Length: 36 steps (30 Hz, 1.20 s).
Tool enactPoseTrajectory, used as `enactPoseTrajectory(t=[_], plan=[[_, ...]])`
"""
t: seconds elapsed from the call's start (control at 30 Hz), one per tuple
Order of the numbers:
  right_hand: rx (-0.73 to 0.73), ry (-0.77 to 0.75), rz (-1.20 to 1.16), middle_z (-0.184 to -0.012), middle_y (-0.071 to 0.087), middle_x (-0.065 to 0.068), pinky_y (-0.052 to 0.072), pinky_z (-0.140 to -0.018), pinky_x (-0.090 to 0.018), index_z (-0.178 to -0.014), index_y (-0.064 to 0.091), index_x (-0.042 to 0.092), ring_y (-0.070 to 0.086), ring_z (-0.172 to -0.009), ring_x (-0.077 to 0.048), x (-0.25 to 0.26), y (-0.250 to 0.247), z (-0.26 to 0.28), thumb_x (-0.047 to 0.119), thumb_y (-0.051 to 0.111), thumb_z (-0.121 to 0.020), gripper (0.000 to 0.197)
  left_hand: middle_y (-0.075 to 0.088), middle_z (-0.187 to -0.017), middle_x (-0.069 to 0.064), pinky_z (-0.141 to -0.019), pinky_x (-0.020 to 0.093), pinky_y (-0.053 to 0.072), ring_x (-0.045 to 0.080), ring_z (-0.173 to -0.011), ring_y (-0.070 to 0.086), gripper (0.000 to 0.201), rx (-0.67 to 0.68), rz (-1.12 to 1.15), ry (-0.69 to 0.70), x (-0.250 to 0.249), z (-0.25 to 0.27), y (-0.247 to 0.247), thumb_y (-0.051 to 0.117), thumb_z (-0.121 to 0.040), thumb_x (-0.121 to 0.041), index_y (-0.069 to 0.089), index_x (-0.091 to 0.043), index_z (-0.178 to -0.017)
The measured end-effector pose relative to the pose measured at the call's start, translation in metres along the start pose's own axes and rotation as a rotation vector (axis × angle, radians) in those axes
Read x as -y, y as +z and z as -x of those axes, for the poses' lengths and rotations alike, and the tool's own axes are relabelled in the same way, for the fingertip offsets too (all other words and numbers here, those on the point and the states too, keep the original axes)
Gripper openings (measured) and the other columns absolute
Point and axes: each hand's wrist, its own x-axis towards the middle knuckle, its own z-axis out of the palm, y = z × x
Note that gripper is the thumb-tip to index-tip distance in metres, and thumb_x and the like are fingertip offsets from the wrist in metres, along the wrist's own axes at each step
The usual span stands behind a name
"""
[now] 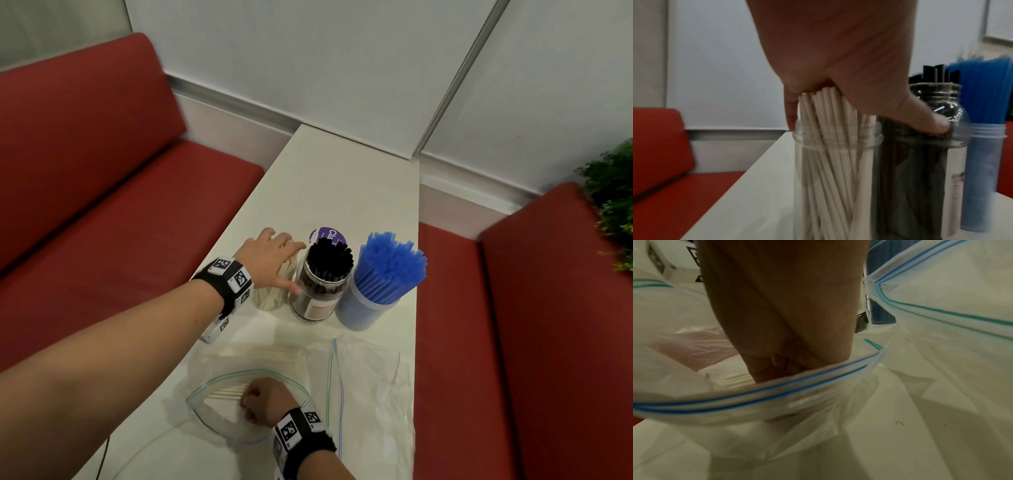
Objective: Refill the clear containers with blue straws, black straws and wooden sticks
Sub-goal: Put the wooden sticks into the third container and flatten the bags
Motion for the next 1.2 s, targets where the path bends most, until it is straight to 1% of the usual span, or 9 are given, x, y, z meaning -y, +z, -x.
enactPoseTrajectory(t=[0.17,0.4,0.5,0.6,0.67,0.83,1.0,1.1,1.2], plan=[[-0.012,-0.013,0.01,-0.11,0.072,-0.029,0.053,-0.074,-0.029,-0.094,0.072,0.009,0.052,-0.06,-0.008,0.003,-0.001,0.003,0.006,0.049,-0.096,0.023,0.045,-0.121,-0.001,-0.062,0.036,0.041,0.031,-0.102,0.042,0.071,-0.007,0.015,-0.159,-0.005,-0.006,-0.001,0.052,-0.074,-0.08,0.036,-0.031,-0.122],[-0.018,-0.013,0.025,-0.11,0.074,-0.024,0.055,-0.094,-0.034,-0.066,0.055,0.028,0.068,-0.09,-0.024,0.006,-0.003,0.011,0.01,0.049,-0.096,0.035,0.026,-0.14,0.002,-0.081,0.051,0.048,0.038,-0.119,0.035,0.101,0.153,0.129,-0.251,-0.012,-0.009,-0.009,0.073,-0.055,-0.077,0.026,-0.041,-0.136],[-0.021,-0.002,0.006,-0.108,0.075,-0.022,0.055,-0.094,-0.031,-0.066,0.056,0.029,0.071,-0.101,-0.03,0.005,-0.002,0.011,0.011,0.049,-0.096,0.035,0.028,-0.141,0.003,-0.081,0.045,0.048,0.039,-0.118,0.04,0.1,0.274,0.101,-0.162,-0.01,-0.012,-0.019,0.085,-0.058,-0.056,0.028,-0.041,-0.139],[-0.034,0.004,-0.002,-0.107,0.075,-0.022,0.055,-0.096,-0.031,-0.066,0.056,0.029,0.072,-0.094,-0.026,0.005,0.0,0.011,0.011,0.048,-0.095,0.035,0.044,-0.127,0.004,-0.081,0.046,0.051,0.034,-0.107,0.048,0.077,0.171,0.108,-0.226,-0.013,-0.009,-0.024,0.063,-0.071,-0.075,0.041,-0.031,-0.129],[-0.036,-0.001,-0.003,-0.107,0.075,-0.022,0.055,-0.096,-0.031,-0.068,0.059,0.027,0.068,-0.087,-0.02,0.004,0.0,0.01,0.011,0.048,-0.094,0.033,0.04,-0.133,0.005,-0.087,0.051,0.049,0.034,-0.116,0.045,0.089,0.16,0.135,-0.288,-0.013,-0.008,-0.021,0.055,-0.067,-0.085,0.039,-0.032,-0.136],[-0.028,0.009,-0.009,-0.106,0.076,-0.021,0.055,-0.096,-0.032,-0.087,0.071,0.018,0.071,-0.093,-0.023,0.004,0.001,0.008,0.011,0.049,-0.094,0.024,0.027,-0.145,0.005,-0.092,0.051,0.049,0.037,-0.126,0.035,0.111,0.349,0.103,-0.118,-0.008,-0.007,-0.029,0.088,-0.057,-0.053,0.024,-0.039,-0.146],[-0.026,0.009,0.0,-0.103,0.077,-0.017,0.057,-0.093,-0.033,-0.097,0.074,0.017,0.069,-0.087,-0.018,0.004,0.002,0.008,0.013,0.05,-0.094,0.025,0.032,-0.144,0.006,-0.095,0.051,0.047,0.035,-0.128,0.036,0.107,0.232,0.163,-0.17,-0.011,-0.006,-0.035,0.068,-0.057,-0.081,0.029,-0.035,-0.145],[-0.03,-0.01,0.011,-0.1,0.077,-0.016,0.056,-0.09,-0.03,-0.095,0.073,0.019,0.062,-0.082,-0.013,0.002,0.003,0.007,0.013,0.051,-0.094,0.023,0.025,-0.147,0.003,-0.092,0.048,0.049,0.036,-0.127,0.037,0.112,0.378,0.086,-0.093,-0.01,-0.006,-0.044,0.089,-0.056,-0.05,0.024,-0.039,-0.147],[-0.025,-0.015,0.027,-0.107,0.076,-0.02,0.056,-0.091,-0.033,-0.087,0.068,0.021,0.062,-0.083,-0.014,0.001,0.004,0.006,0.012,0.05,-0.096,0.022,0.039,-0.133,0.0,-0.084,0.044,0.05,0.033,-0.114,0.045,0.083,0.391,0.089,-0.048,-0.011,-0.005,-0.056,0.083,-0.07,-0.024,0.036,-0.035,-0.138]])
